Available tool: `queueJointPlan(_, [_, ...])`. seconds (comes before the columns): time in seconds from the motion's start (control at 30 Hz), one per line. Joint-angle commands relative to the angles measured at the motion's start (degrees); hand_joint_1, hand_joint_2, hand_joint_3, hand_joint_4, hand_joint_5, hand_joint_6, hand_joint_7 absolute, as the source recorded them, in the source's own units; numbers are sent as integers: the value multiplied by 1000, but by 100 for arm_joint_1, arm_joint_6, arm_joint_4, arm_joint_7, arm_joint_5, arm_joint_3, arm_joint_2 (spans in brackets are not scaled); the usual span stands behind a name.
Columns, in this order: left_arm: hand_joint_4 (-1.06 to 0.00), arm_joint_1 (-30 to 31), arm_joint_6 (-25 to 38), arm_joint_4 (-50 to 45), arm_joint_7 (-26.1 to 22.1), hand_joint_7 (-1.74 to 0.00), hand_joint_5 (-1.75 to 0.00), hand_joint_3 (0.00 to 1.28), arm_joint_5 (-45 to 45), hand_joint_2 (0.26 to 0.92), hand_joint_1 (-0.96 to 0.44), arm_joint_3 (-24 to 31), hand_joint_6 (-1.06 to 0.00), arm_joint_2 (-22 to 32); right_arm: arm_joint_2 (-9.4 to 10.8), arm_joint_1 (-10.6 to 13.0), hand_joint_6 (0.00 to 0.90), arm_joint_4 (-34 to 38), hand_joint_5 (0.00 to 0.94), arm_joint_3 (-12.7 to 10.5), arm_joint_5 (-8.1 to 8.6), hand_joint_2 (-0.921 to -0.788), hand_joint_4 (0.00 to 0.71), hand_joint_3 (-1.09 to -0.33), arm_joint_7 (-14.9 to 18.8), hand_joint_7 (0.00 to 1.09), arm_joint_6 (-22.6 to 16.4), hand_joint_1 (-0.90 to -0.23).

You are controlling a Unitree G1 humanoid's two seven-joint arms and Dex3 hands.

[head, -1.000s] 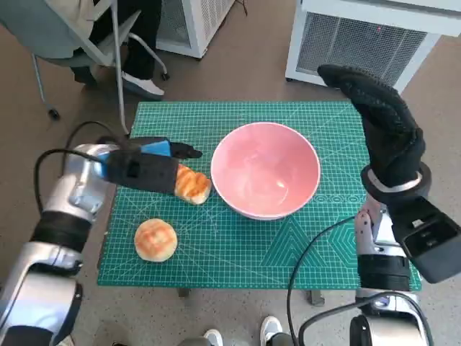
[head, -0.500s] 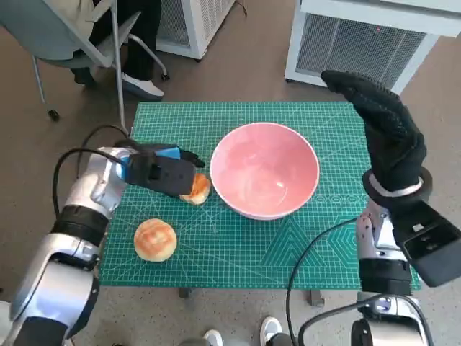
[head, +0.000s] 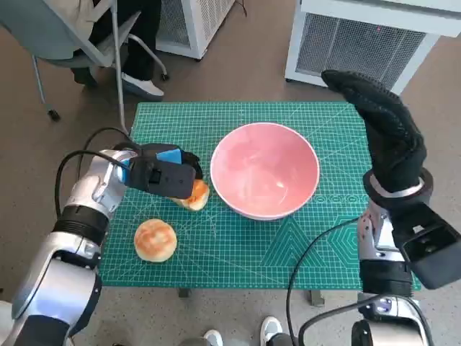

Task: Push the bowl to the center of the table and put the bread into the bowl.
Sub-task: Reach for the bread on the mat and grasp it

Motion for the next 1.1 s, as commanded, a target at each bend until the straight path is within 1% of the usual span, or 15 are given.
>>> queueJointPlan(0.03, [-633,-60,-66,75,-138,-1191,-1173,87,-92,920,-1,109,-640,196,-27,177,163,-15,0,23,-36,-921,278,-729,-48,412,41,-617])
queueJointPlan(0.07, [-635,-82,-79,76,-162,-1191,-1173,86,-132,920,-1,153,-640,233,-23,183,162,-16,0,25,-18,-921,277,-730,-41,414,44,-616])
queueJointPlan(0.13, [-641,-113,-89,47,-204,-1193,-1170,83,-196,920,0,226,-639,296,-17,189,141,-12,4,29,18,-921,273,-730,-25,453,52,-617])
queueJointPlan(0.33, [-643,-191,-66,-234,-273,-1197,-1165,81,-360,920,1,471,-642,521,17,216,124,-16,5,43,112,-921,269,-731,19,484,87,-616])
queueJointPlan(0.53, [-645,-179,-63,-1030,-252,-1231,-1128,83,-622,920,1,864,-640,820,29,241,118,-15,4,66,190,-921,269,-731,50,496,97,-615])
queueJointPlan(0.77, [-653,48,65,-2443,-198,-1240,-1104,78,-972,920,1,1374,-646,1035,17,283,112,-83,2,78,261,-921,266,-730,62,504,155,-613])
queueJointPlan(0.9, [-661,166,257,-3200,-174,-1242,-1097,75,-1161,920,1,1607,-642,1021,14,328,106,-162,0,80,298,-921,263,-730,75,507,187,-610])
queueJointPlan(1.1, [-667,188,539,-4023,-159,-1247,-1086,74,-1374,920,1,1738,-640,816,14,385,97,-282,0,70,304,-921,262,-732,57,509,249,-610])
